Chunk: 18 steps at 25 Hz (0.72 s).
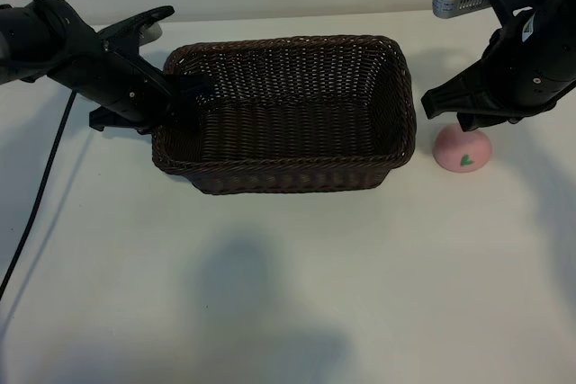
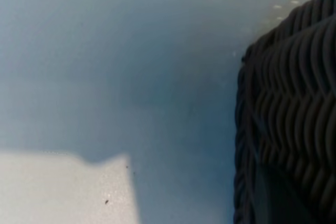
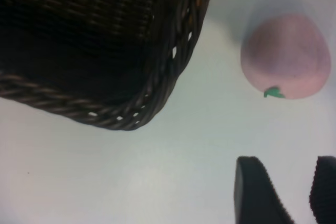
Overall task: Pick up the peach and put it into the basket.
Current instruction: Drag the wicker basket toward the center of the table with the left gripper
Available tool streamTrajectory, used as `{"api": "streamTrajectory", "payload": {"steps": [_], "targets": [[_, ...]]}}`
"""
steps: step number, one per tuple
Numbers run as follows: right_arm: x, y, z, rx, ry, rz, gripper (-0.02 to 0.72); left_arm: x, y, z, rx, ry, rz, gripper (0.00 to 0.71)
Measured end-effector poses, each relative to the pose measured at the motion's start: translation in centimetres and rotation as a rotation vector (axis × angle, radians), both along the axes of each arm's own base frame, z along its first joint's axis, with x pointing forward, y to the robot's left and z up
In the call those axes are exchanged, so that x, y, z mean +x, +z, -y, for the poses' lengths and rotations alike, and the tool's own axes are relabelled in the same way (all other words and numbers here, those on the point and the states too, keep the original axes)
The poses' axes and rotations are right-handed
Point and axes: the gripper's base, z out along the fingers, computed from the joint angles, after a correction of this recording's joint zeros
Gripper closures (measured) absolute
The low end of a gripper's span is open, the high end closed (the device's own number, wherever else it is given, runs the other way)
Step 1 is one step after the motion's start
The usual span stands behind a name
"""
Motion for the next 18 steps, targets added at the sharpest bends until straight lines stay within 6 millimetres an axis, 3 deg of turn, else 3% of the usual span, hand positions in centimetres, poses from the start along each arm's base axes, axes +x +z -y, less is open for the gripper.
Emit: {"api": "streamTrajectory", "payload": {"steps": [11,14,18], "targets": [[0.0,0.0,0.0,0.000,-0.001,0.001,0.406,0.0,0.0,0.0,-0.008,0.018,-0.006,0.528],[0.0,0.0,0.0,0.000,-0.001,0.001,0.406,0.0,0.0,0.1,-0.022,0.035,-0.024,0.399],[0.0,0.0,0.0,-0.001,0.000,0.001,0.406,-0.2,1.2,0.0,-0.022,0.051,-0.010,0.132]]}}
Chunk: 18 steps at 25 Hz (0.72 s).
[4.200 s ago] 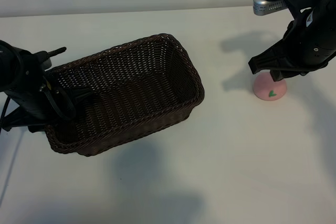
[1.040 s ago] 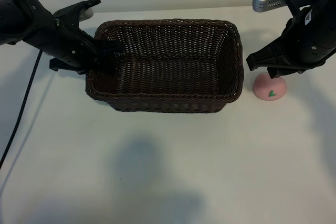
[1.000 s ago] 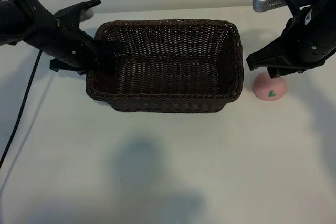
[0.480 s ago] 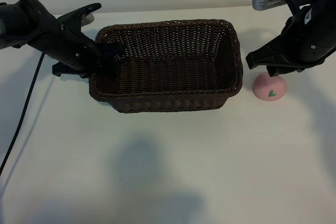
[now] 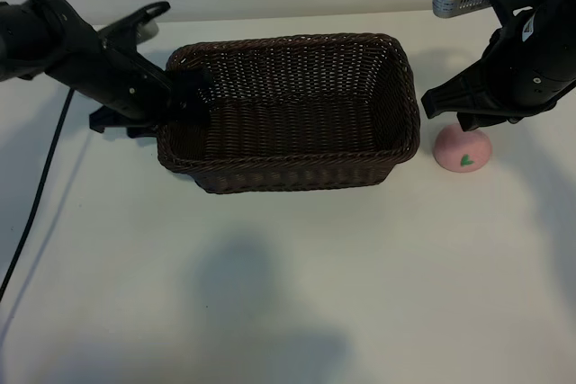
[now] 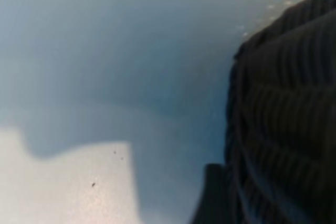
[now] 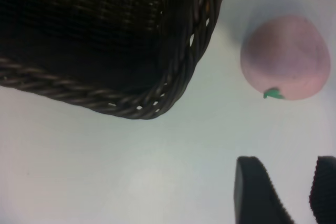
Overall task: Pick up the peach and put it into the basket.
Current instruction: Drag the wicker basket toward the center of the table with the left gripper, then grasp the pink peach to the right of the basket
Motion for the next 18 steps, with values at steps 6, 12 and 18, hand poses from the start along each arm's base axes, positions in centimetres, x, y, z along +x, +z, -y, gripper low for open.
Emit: {"api": "streamTrajectory", "payload": {"steps": [6,12,18], "targets": [[0.0,0.0,0.0,-0.001,0.000,0.000,0.406,-1.2,4.7,-1.1,0.100,0.005,0.071,0.025],[0.0,0.0,0.0,-0.002,0.001,0.000,0.406,-3.6,10.7,-2.5,0.208,-0.004,0.182,0.050],[0.0,0.0,0.0,-0.002,0.000,0.000,0.406,-6.3,15.2,-3.4,0.272,-0.026,0.281,0.069]]}}
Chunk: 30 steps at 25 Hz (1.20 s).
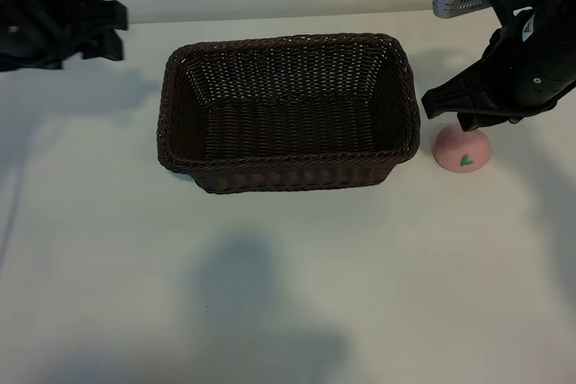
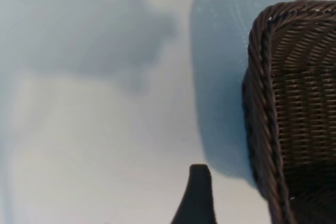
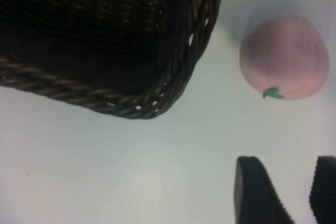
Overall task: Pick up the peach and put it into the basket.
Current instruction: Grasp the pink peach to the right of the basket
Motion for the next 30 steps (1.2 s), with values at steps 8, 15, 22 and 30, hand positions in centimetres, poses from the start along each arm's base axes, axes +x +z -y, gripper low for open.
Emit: {"api": "streamTrajectory", "payload": {"steps": [8,15,22,30], "targets": [[-0.1,0.0,0.0,-0.006,0.004,-0.011,0.406,-3.1,3.9,-2.3,0.061,-0.001,0.073,0.086],[-0.2,-0.1,0.1,-0.011,0.005,-0.022,0.406,-5.5,6.1,-8.7,0.103,0.176,0.116,0.096],[-0.2,-0.1,0.1,-0.015,0.010,-0.024,0.406,-8.0,8.0,-8.1,0.056,0.108,0.159,0.110],[-0.2,-0.1,0.1,-0.017,0.014,-0.025,0.405,-19.9,14.8,-5.3,0.065,0.007,0.520,0.114]]}}
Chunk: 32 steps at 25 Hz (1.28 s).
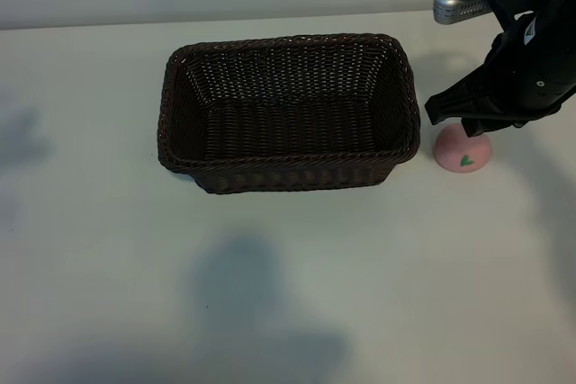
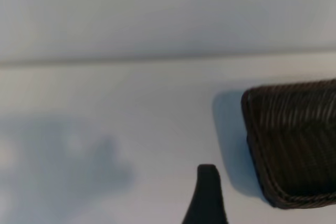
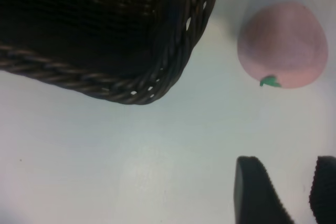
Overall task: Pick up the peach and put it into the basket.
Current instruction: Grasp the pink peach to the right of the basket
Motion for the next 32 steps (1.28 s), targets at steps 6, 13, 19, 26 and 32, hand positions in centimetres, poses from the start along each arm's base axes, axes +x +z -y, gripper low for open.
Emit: {"api": "streamTrajectory", "payload": {"steps": [6,13,19,26,32], "targets": [[0.0,0.0,0.0,-0.001,0.002,0.000,0.405,-5.6,-2.9,0.2,0.069,0.061,0.027,0.114],[0.0,0.0,0.0,-0.001,0.003,0.000,0.405,-7.7,-9.0,0.2,0.057,0.104,-0.068,0.114],[0.0,0.0,0.0,0.000,0.004,0.005,0.405,-9.6,-12.4,0.5,0.059,0.106,-0.068,0.114],[0.0,0.0,0.0,-0.001,0.006,0.006,0.405,-9.6,-15.7,0.1,0.061,0.145,-0.147,0.114],[0.2,0.1,0.0,0.002,0.007,0.023,0.405,-9.3,-17.4,-0.2,0.076,0.165,-0.211,0.114]]}}
